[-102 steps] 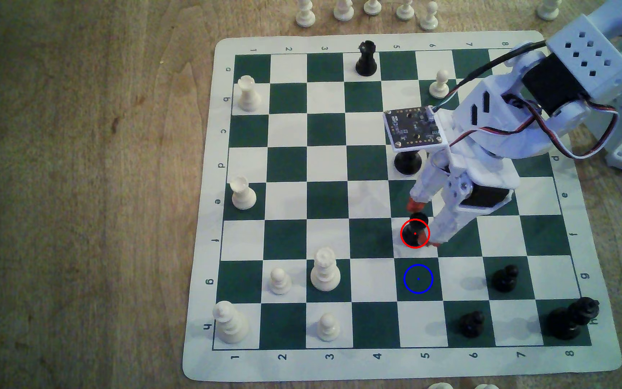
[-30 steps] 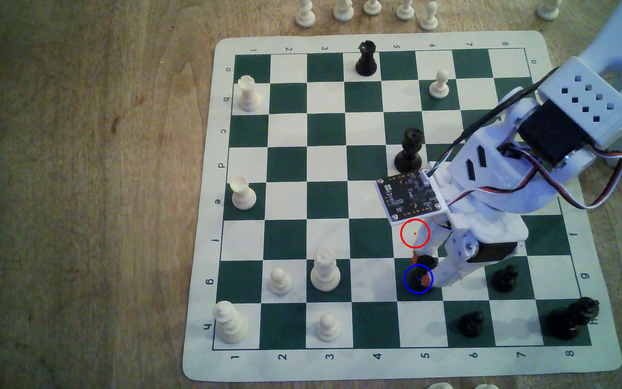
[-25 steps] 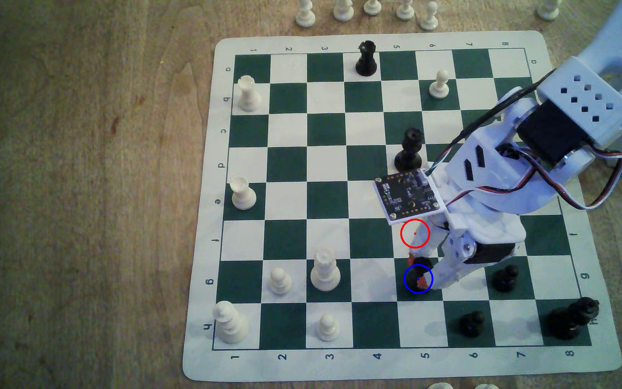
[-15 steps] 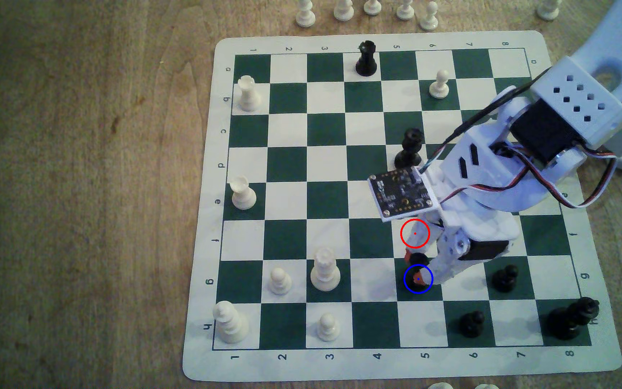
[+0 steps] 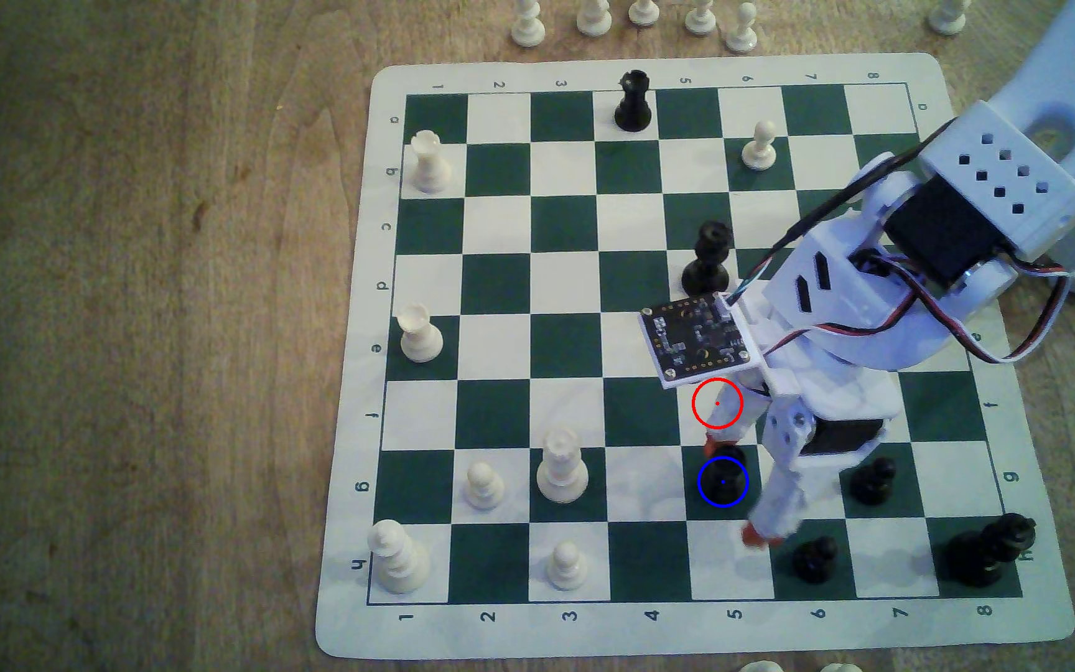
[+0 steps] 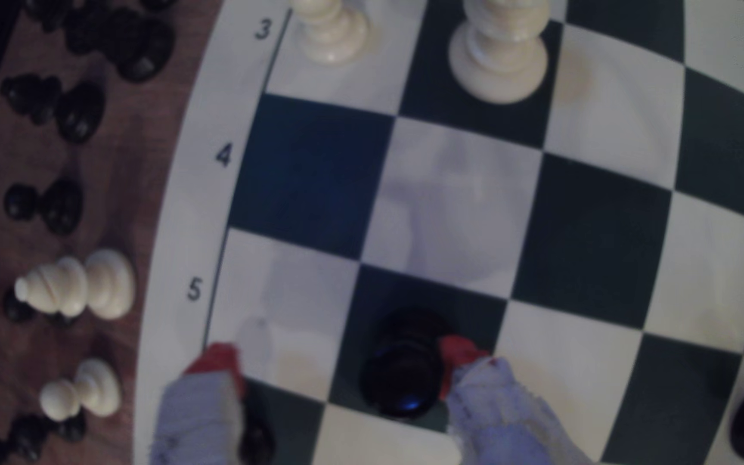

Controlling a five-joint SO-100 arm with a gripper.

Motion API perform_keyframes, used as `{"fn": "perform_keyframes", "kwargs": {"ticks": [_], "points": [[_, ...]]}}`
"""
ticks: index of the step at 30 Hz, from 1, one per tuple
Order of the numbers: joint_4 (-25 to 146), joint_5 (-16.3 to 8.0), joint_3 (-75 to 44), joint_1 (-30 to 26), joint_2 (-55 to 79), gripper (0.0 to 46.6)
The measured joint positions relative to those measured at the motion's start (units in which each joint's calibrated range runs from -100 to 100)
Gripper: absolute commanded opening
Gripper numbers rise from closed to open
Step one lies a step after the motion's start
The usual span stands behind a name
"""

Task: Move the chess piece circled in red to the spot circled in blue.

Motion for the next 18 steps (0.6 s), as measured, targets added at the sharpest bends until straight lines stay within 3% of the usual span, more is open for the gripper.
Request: {"fn": "perform_keyframes", "kwargs": {"ticks": [18], "points": [[0.7, 0.0, 8.3, 0.6, -7.9, 27.5]]}}
